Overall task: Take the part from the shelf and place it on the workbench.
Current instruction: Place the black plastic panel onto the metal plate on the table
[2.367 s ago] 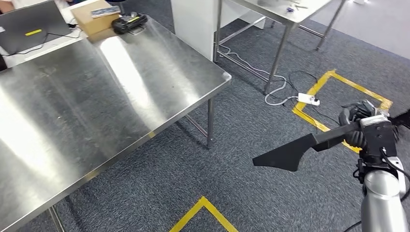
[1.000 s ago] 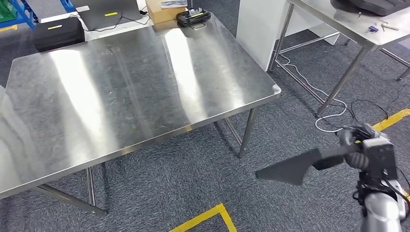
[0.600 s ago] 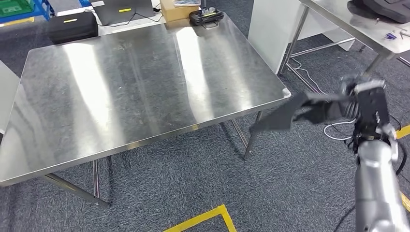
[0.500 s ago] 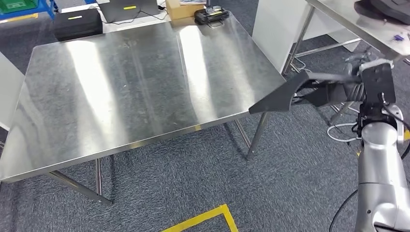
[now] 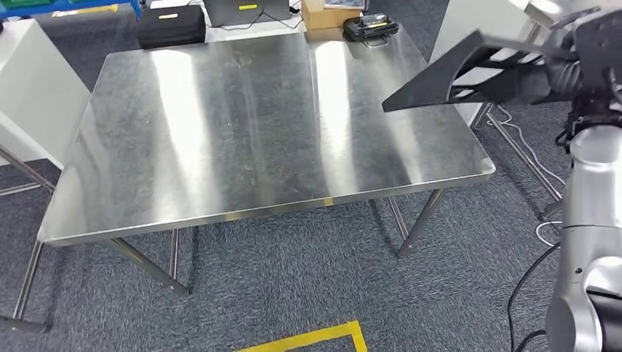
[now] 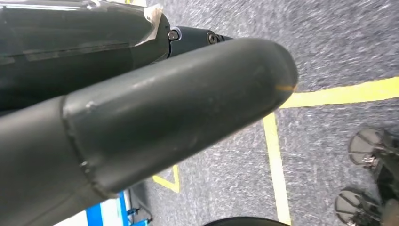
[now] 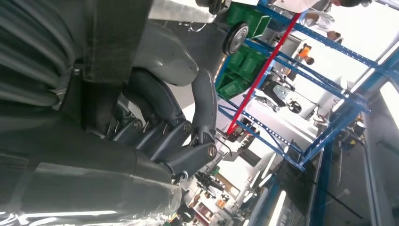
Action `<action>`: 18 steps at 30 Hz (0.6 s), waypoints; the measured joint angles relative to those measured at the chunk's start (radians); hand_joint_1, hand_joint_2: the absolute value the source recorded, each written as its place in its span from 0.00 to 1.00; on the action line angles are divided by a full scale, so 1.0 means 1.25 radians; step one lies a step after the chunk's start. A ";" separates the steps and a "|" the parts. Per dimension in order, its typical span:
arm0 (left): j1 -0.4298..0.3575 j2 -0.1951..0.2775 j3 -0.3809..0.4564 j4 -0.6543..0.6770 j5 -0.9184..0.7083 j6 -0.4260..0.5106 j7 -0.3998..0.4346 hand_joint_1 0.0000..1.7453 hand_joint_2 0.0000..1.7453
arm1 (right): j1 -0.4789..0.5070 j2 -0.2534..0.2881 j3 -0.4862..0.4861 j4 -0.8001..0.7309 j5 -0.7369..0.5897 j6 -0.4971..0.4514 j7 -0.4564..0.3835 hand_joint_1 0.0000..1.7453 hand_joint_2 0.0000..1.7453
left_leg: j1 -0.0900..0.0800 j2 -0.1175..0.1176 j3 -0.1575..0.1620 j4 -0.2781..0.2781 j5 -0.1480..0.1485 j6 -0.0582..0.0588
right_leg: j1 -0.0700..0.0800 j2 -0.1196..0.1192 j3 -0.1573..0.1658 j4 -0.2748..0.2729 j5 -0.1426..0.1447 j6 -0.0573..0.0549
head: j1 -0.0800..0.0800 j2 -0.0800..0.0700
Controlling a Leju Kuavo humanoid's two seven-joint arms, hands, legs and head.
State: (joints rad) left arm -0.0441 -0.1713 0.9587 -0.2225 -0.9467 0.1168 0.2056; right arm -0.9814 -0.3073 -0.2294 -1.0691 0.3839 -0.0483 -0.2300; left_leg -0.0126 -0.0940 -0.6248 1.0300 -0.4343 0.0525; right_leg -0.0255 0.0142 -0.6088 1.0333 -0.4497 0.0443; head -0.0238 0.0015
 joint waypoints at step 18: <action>-0.002 0.009 0.001 -0.001 -0.040 -0.006 0.013 0.00 0.00 | 0.060 -0.022 0.022 0.044 -0.011 0.002 -0.056 1.00 1.00 | -0.008 0.089 0.006 -0.026 0.019 0.032 | 0.021 -0.061 0.024 -0.002 -0.024 -0.017 | -0.009 0.000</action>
State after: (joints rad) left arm -0.0467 -0.1600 0.9602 -0.2233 -0.9966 0.1095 0.2214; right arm -0.9060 -0.3343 -0.2024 -1.0139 0.3707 -0.0462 -0.3005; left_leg -0.0222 0.0175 -0.6177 0.9970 -0.4103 0.0928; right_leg 0.0003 -0.0617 -0.5794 1.0314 -0.4794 0.0236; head -0.0345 0.0016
